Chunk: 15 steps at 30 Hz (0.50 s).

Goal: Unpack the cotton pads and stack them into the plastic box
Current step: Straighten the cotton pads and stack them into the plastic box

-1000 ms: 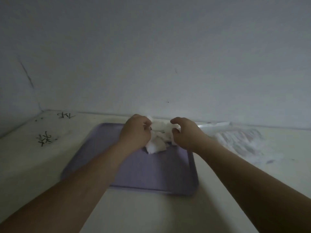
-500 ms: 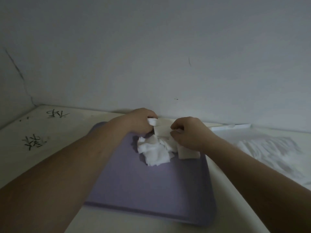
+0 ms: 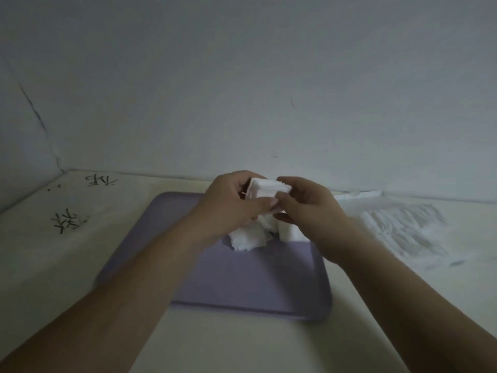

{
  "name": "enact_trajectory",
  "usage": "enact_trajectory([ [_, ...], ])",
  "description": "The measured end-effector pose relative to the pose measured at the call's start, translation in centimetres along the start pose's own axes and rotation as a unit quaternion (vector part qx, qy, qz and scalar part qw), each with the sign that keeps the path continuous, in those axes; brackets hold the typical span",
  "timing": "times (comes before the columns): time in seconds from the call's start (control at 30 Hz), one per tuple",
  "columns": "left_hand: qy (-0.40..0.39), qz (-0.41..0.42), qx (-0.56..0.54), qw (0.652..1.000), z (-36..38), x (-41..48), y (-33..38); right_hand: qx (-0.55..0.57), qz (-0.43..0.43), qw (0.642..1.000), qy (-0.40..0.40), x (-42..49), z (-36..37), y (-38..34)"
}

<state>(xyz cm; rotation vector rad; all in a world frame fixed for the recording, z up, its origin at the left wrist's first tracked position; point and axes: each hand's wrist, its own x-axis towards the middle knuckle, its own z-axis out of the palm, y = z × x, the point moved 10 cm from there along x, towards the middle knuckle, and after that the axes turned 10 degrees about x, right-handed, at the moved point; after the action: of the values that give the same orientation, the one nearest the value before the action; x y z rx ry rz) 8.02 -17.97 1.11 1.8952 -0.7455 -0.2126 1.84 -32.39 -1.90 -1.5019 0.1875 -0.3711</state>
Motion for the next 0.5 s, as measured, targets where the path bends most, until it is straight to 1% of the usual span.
enact_trajectory([
  [0.07,-0.010,-0.023,-0.041,0.999,1.4,-1.6,-0.5,0.050,0.011,0.999,-0.006,-1.6,-0.1,0.6],
  [0.13,-0.016,-0.041,-0.064,0.997,2.6,-2.7,-1.4,0.072,0.015,0.997,0.004,-3.2,-0.9,1.0],
  [0.27,-0.001,-0.062,-0.112,0.992,5.0,-4.4,-2.7,0.109,0.031,0.993,0.024,-5.1,-1.7,2.9],
  [0.4,0.016,-0.062,-0.082,0.995,5.8,-5.0,-3.9,0.130,0.050,0.990,0.026,-5.5,-1.5,4.5],
  [0.5,0.026,-0.066,-0.064,0.995,6.1,-5.3,-4.3,0.079,0.039,0.995,0.044,-5.6,-1.7,4.9],
])
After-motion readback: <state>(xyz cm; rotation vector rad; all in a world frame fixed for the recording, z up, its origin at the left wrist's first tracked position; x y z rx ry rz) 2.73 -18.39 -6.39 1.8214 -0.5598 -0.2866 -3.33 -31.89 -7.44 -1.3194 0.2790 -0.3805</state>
